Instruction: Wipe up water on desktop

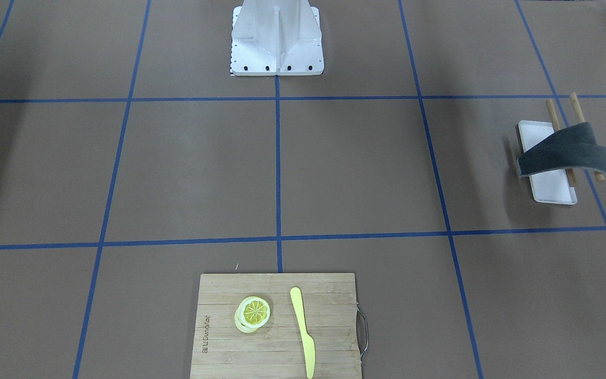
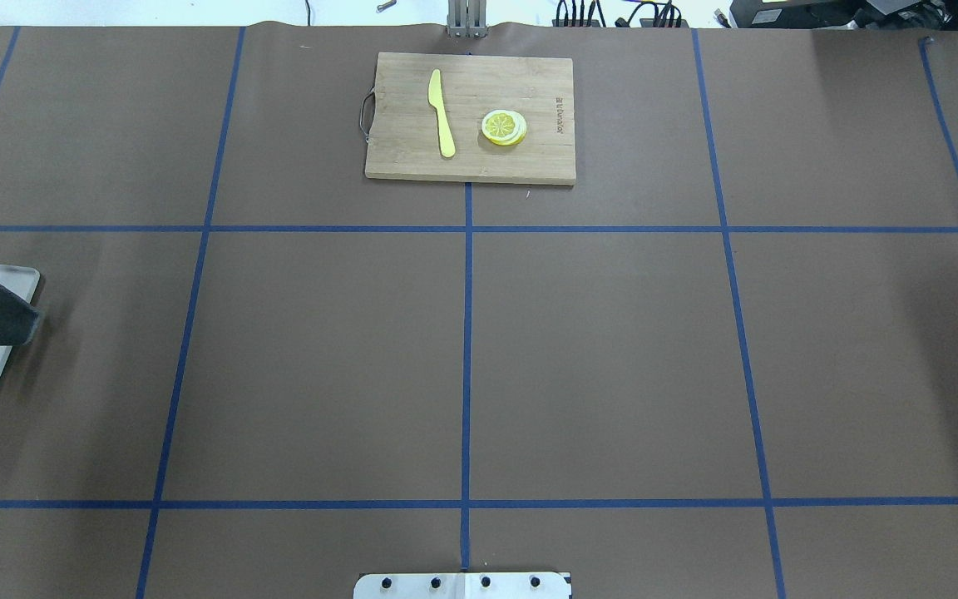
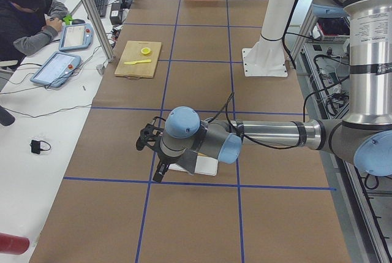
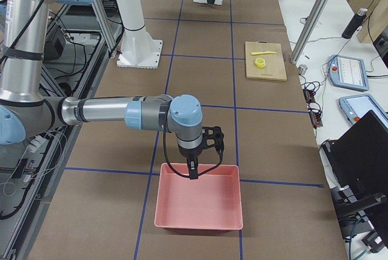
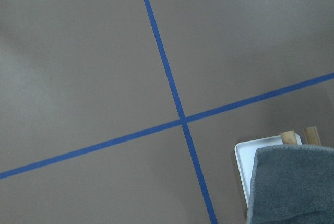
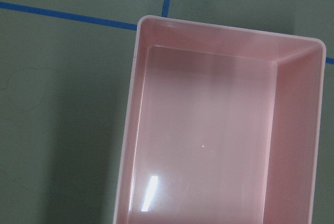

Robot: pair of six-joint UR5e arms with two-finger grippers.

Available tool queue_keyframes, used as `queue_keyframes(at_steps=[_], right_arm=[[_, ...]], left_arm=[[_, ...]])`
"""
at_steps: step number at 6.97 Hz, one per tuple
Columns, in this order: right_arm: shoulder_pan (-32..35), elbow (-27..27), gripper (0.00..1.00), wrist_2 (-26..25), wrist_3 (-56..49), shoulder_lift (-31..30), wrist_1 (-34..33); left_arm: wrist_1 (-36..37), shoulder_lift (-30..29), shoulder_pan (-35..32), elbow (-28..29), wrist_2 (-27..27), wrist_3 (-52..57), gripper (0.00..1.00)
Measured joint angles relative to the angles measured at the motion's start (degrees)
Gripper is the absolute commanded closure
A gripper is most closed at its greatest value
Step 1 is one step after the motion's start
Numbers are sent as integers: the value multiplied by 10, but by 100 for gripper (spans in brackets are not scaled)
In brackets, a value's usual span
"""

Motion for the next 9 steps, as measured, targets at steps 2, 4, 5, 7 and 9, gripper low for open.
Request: queue_keyframes(at_steps=[2, 4, 5, 7, 9], right_arm=[[0, 1, 0, 4, 0, 1, 0], [0, 0, 0, 5, -1, 0, 0], [0, -1, 0, 6, -1, -1, 0], [0, -1, 0, 6, -1, -1, 1], [0, 0, 0, 5, -1, -2, 4]], left_arm=[[-34, 2, 21, 1, -1, -66, 1], [-39, 4, 61, 8, -23, -134, 1], [-39, 1, 72, 18, -41, -150, 1], [-40, -3, 98, 30, -53, -171, 1], [-65, -18, 115, 66, -55, -177, 2]])
